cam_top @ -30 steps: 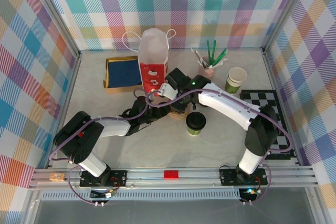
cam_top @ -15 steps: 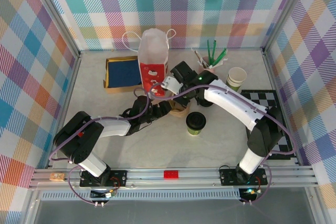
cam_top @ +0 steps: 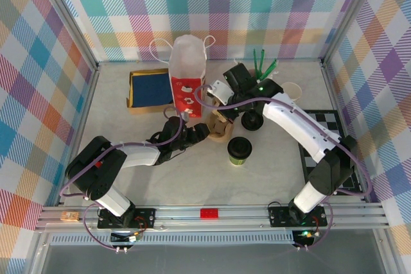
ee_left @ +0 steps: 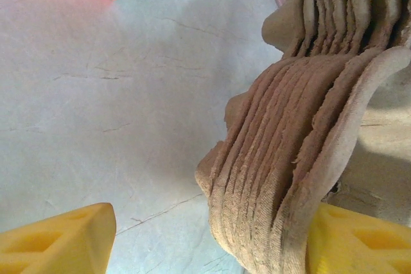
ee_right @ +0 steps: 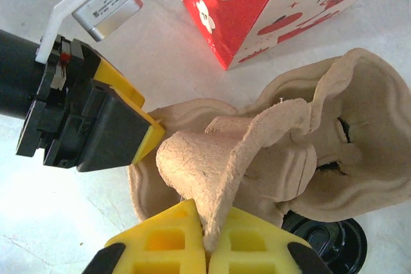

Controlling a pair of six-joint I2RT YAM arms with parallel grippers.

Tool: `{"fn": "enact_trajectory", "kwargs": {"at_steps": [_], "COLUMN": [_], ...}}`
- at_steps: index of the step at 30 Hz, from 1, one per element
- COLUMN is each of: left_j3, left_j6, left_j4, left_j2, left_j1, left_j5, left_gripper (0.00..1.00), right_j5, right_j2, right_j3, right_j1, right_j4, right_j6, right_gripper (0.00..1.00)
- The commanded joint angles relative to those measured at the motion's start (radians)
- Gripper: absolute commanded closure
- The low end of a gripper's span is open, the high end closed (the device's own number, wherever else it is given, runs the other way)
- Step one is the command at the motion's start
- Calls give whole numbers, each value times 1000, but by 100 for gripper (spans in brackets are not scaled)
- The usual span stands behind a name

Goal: Pack the takeout coffee

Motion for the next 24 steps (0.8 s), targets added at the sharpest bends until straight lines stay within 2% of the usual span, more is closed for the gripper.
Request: {"fn": "enact_trajectory", "kwargs": {"at_steps": [1, 24], "left_j3": [-5, 12], "left_j6": [30, 44], "left_j4": [-145, -232], "left_j2": [12, 22], "left_j1": [-6, -6], "left_j5": [-34, -42], "left_gripper": [27, 28], "right_j5": [29, -154], "right_j2": [-65, -96], "right_j3": [50, 54], "right_j1": [-24, -169], "right_j4": [112, 214], "right_j6": [10, 142], "right_gripper": [100, 100]}}
